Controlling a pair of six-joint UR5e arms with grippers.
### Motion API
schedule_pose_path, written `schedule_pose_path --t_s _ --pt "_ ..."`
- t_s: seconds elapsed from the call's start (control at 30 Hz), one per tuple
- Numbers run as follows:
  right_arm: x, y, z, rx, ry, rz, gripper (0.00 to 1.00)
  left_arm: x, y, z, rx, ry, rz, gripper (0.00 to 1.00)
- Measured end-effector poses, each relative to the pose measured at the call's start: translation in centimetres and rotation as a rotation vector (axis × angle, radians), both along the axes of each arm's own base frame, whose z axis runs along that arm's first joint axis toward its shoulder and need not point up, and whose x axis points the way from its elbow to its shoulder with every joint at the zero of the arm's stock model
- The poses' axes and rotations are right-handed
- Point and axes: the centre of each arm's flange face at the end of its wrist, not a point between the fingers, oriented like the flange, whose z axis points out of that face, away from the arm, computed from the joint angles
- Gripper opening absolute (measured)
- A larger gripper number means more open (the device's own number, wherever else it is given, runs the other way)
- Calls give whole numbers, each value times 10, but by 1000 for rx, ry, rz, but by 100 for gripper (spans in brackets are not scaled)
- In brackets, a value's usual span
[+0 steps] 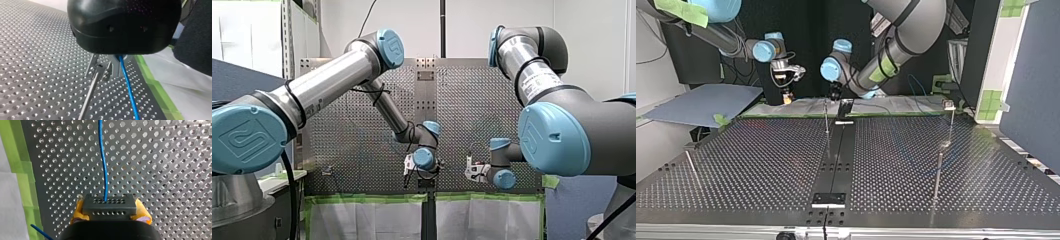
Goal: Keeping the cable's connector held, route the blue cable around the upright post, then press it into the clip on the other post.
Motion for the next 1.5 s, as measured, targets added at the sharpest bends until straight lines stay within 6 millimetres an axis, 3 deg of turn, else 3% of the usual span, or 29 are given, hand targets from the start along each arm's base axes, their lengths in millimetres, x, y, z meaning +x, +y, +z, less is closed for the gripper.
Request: schedule_pose_path --t_s 0.33,0.63,1.5 --pt "0 -3 1 -4 -1 0 0 16 4 2 -61 -37 -4 0" --pt "1 -5 2 -10 -2 1 0 17 7 -12 -63 -20 -9 0" --pt "7 -13 7 -32 -12 19 0 32 28 -27 -80 31 -25 0"
